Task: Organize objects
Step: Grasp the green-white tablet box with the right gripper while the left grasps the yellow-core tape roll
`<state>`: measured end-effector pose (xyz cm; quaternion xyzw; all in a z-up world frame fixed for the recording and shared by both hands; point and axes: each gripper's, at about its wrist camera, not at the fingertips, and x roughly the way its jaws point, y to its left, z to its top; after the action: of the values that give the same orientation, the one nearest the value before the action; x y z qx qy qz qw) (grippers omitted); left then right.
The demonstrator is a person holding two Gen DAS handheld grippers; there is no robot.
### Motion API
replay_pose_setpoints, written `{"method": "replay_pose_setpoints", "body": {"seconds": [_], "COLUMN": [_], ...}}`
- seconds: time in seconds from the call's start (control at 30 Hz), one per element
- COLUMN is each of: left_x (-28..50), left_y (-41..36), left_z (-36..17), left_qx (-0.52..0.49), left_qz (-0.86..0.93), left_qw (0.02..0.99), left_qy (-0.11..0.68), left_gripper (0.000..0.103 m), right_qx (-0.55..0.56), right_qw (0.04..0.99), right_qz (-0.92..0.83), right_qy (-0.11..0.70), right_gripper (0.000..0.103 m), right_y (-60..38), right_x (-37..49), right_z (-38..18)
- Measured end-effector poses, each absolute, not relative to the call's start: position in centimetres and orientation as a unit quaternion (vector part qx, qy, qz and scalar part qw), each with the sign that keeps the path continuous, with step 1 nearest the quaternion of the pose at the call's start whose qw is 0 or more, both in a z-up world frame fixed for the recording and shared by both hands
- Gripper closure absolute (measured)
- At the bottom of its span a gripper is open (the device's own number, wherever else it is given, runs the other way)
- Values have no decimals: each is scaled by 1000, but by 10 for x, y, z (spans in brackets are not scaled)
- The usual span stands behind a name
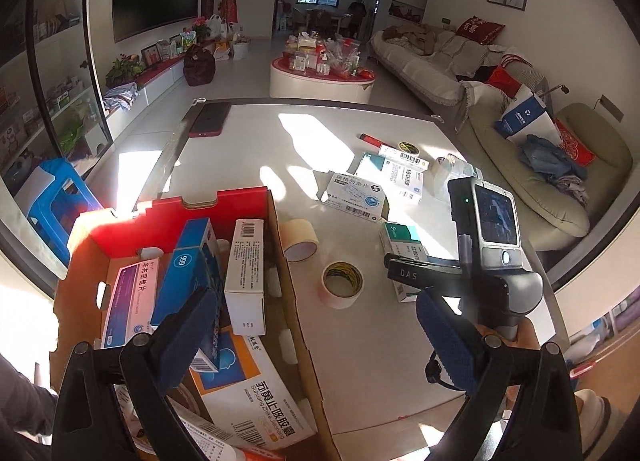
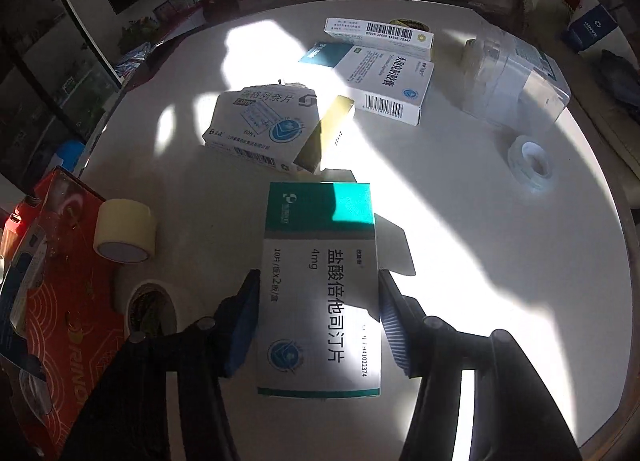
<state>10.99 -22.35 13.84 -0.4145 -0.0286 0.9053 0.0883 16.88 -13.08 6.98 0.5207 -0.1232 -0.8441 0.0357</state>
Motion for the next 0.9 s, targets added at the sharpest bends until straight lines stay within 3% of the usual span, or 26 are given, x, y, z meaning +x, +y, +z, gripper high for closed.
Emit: {"method": "replay_pose_setpoints", "body": {"seconds": [0.27,0.43,0.57,0.73,0.8,0.9], "left_x": [66,40,26,7,2,-2], "left_y": [-108,-65,-79,-101,-106,-118], "left_z": [102,47,26,3,2,3], "left_qx": [-460,-491,-514,-558,-560,-556], "left_qz": [877,855,844,825,827,831], "left_qw": [120,47,4,6,14,22], "left_qy": [69,160,152,88,58,8], "left_gripper": [0,2,2,4,11,39], "right_qx": [488,479,472,470,470,466], "right_qw": [1,-3,2,19,22,24], "right_qz": [-842,-836,-836,-830,-828,-828], "right_qy": [-230,-268,-280,-299,-305,-311], "right_gripper": [47,47,47,47,47,47], "right_y": [-23,15,27,28,27,29], "right_x": [249,281,291,290,292,294], "right_z": [87,92,94,90,90,90]}}
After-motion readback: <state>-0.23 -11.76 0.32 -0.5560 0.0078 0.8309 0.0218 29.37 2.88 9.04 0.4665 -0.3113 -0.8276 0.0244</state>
